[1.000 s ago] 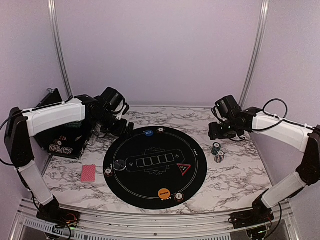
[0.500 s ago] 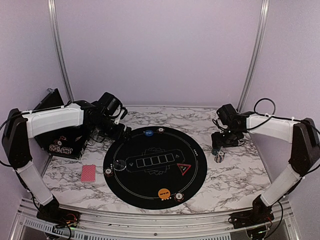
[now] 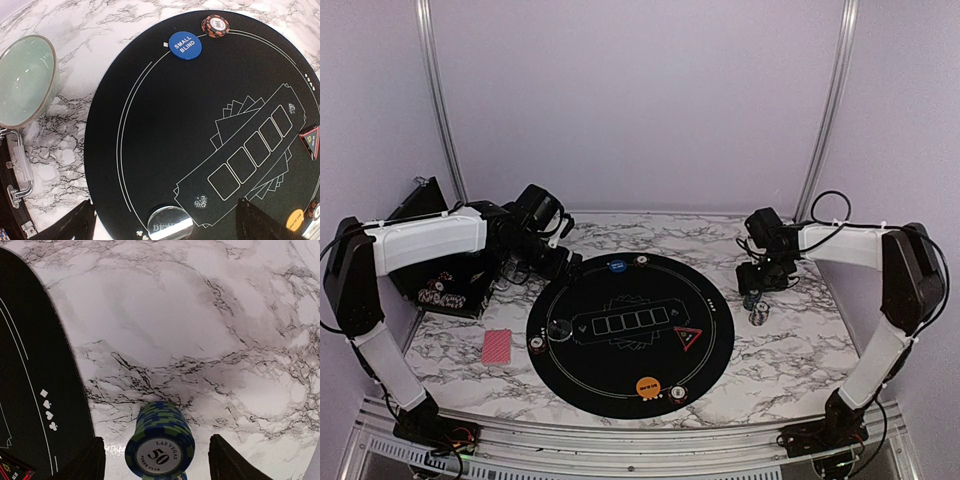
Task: Distribute texas hold em gaming equipment
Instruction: Pick up the pile of poker chips from the pile of poker chips.
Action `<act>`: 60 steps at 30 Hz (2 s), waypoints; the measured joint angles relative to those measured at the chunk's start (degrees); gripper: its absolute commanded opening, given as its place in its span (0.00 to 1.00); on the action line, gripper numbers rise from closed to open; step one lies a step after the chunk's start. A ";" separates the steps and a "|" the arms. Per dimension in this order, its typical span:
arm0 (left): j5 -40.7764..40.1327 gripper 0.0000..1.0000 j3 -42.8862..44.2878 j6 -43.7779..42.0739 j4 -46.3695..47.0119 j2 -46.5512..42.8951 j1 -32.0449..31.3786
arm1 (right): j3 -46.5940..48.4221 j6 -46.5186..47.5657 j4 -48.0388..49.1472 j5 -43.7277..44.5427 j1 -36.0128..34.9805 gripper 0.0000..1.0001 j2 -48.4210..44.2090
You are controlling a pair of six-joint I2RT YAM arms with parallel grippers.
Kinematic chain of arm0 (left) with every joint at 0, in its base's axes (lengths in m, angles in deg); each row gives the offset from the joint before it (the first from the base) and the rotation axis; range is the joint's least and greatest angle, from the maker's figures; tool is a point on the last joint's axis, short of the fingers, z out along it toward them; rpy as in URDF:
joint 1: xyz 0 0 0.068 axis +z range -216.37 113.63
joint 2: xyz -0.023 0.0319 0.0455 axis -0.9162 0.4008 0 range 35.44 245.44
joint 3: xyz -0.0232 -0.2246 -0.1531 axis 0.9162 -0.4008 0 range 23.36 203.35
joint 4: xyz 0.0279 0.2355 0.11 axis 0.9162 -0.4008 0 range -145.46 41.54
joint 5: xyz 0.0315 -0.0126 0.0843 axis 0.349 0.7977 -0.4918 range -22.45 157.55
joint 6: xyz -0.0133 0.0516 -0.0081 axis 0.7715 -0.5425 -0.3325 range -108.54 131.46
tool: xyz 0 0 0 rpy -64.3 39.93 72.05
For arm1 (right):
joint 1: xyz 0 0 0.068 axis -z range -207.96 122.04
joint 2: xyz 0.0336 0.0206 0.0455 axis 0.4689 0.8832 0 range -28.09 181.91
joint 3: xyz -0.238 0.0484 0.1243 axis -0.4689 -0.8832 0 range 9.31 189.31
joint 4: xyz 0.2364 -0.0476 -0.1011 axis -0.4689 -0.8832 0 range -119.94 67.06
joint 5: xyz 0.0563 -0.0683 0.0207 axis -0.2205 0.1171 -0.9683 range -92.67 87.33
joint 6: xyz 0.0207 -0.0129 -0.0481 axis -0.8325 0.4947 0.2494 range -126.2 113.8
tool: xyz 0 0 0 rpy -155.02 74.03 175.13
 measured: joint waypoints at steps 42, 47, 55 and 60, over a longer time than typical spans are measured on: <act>0.04 0.99 -0.07 -0.04 0.00 0.00 0.37 | 0.98 -0.48 0.46 -0.52 0.98 0.50 2.34; 0.04 0.99 -0.07 -0.04 0.00 0.00 0.37 | 0.98 -0.48 0.46 -0.52 0.98 0.48 2.36; 0.07 0.99 -0.11 -0.04 0.00 0.00 0.37 | 0.66 -0.52 0.46 -0.52 0.98 0.45 2.36; 0.09 0.99 -0.11 -0.04 0.00 0.00 0.37 | 0.66 -0.50 0.46 -0.52 0.98 0.45 2.36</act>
